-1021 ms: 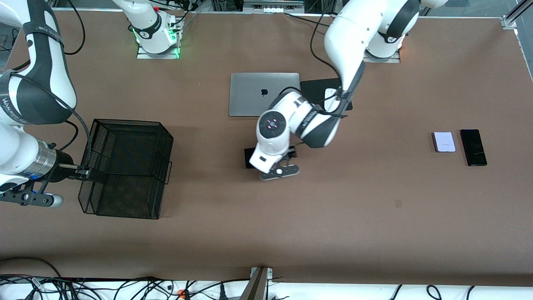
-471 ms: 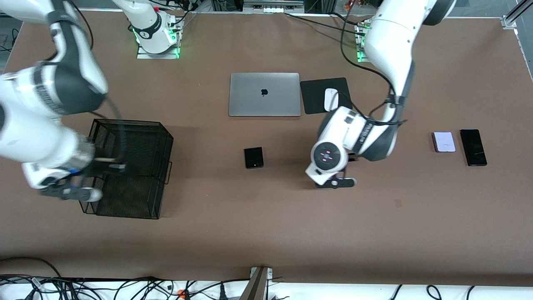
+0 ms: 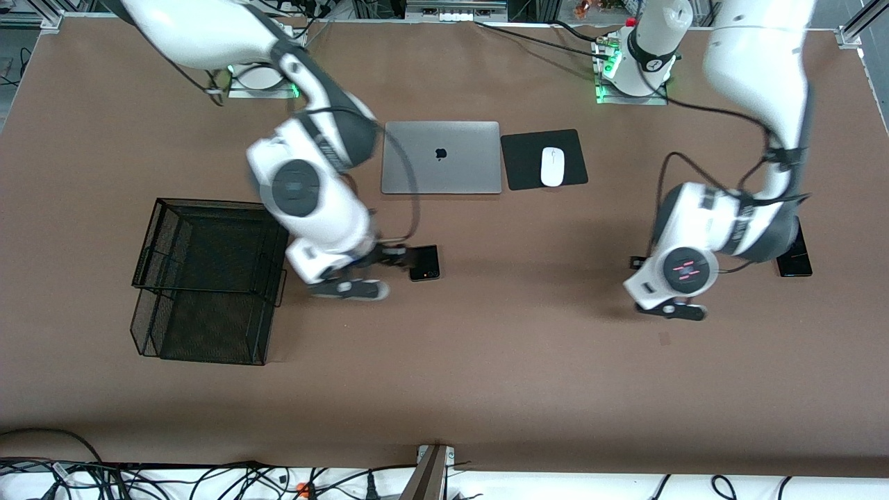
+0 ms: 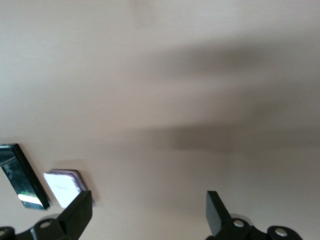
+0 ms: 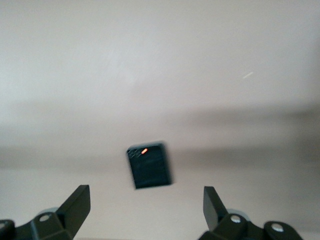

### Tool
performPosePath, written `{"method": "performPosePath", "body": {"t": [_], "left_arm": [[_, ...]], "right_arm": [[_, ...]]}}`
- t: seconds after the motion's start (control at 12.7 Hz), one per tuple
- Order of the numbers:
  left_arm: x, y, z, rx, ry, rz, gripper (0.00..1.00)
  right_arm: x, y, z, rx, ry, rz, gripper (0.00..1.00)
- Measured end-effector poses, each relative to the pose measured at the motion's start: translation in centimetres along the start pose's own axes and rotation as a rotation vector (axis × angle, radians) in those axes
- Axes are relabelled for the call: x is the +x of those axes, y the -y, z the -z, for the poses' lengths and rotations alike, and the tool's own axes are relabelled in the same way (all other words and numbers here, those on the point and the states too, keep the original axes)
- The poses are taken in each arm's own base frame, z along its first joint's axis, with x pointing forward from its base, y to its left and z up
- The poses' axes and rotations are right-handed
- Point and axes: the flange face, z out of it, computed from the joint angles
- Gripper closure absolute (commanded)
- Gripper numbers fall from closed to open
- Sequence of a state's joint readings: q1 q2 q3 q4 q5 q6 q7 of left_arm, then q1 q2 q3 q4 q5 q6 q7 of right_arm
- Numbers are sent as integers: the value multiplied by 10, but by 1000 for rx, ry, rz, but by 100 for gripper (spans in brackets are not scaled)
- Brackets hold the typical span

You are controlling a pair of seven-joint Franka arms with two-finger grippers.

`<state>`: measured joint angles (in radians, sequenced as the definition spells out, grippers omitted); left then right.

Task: Place phones with both arms
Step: 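Grasp the flip phone with the right gripper while the left gripper reaches the white phone, then lift the flip phone with the right gripper while the left gripper grasps the white phone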

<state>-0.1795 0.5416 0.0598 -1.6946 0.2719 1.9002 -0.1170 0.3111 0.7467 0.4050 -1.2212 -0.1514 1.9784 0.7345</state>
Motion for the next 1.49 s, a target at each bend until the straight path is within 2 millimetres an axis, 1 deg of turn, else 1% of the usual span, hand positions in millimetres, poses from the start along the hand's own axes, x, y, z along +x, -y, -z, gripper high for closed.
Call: {"method": "performPosePath", "body": {"t": [0.08,0.16,0.31,0.47,0.63,0.71,0.86,1.02,1.18,1.34,1.41,1.49], "left_arm": [[-11,30,-8,-22,-21,-3,0],[-23,58,-16,-42,-42,-1,0],[-42,108,-36,-75,-83,35,0],[-57,143,-62,-100,-123,86,0],[-76,167,-94,-123,-171,133,0],[-87,174,-110,-134,-191,145,0],[-110,186,-141,-155,-223,181,0],[-131,193,-170,-173,-267,217,0],[-146,188,-190,-187,-297,235,0],[-155,180,-202,-196,-319,239,0],[-156,177,-206,-199,-326,239,0],[-157,175,-209,-201,-335,239,0]], "right_arm": [[-8,10,-27,-10,25,16,0],[-9,10,-50,-20,49,27,0],[-12,8,-87,-42,84,64,0],[-22,16,-116,-69,90,100,0],[-31,24,-143,-71,87,125,0],[-34,25,-156,-70,79,135,0],[-40,21,-178,-84,64,152,0],[-47,17,-192,-93,60,165,0],[-52,17,-200,-90,56,176,0],[-54,16,-202,-92,46,186,0],[-55,16,-202,-95,42,193,5],[-56,16,-205,-104,37,204,25]]}}
